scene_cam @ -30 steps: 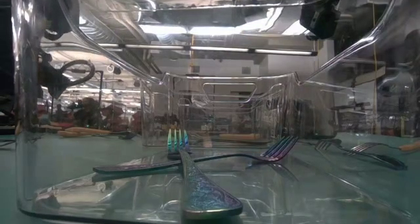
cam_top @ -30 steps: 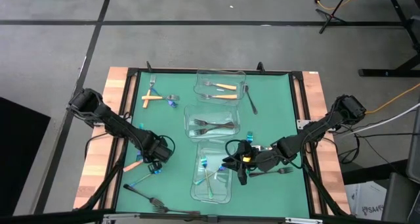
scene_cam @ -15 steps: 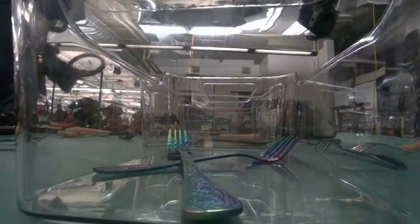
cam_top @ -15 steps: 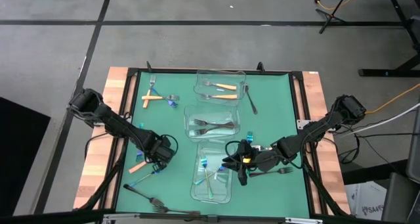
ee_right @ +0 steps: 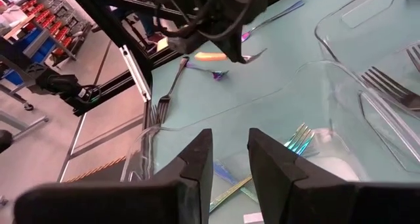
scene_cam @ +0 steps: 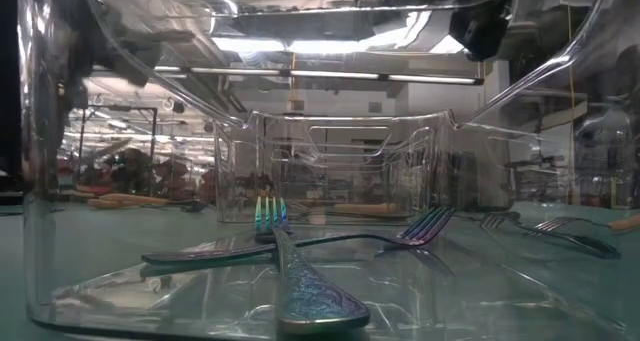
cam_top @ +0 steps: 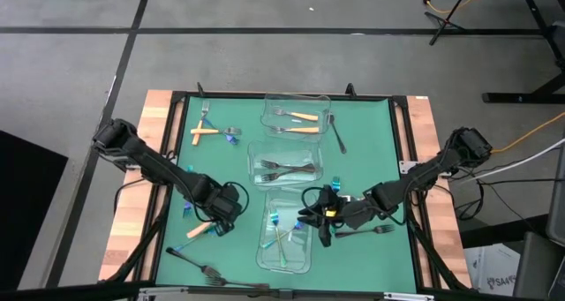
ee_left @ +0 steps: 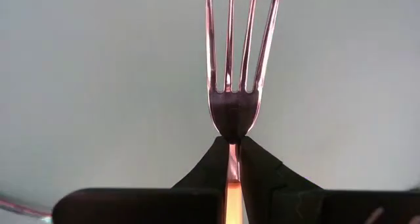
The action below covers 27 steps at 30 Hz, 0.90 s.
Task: Sort silverware by color (type)
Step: Put the yellow fork into the top transparent bin
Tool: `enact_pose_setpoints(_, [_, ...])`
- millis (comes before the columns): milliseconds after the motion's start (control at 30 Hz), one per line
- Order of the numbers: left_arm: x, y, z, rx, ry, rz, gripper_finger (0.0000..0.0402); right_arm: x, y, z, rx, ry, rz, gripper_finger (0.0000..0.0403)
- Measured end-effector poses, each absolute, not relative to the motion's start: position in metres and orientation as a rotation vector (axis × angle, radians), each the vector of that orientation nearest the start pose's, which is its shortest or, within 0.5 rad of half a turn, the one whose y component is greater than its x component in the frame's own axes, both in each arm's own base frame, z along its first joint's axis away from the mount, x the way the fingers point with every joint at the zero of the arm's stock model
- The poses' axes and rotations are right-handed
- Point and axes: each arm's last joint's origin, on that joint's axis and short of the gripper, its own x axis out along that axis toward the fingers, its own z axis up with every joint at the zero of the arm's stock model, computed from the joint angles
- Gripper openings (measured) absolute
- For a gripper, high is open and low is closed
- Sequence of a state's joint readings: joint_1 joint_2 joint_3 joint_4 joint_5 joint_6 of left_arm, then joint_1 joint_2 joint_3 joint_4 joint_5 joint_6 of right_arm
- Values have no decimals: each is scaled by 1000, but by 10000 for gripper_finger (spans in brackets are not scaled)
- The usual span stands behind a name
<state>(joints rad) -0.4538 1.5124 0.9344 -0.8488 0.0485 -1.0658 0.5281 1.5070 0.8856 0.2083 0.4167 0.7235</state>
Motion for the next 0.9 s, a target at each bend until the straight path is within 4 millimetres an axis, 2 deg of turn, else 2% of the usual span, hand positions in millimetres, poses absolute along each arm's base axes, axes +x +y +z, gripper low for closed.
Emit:
enact_pose_setpoints(400, [249,-116,242,-482,1252,437,15,287,149,235,505,389,-28,88])
enact_pose_setpoints(900, [277,-114,317,-339,881,410,15,288,147,235,438,362,-75,88])
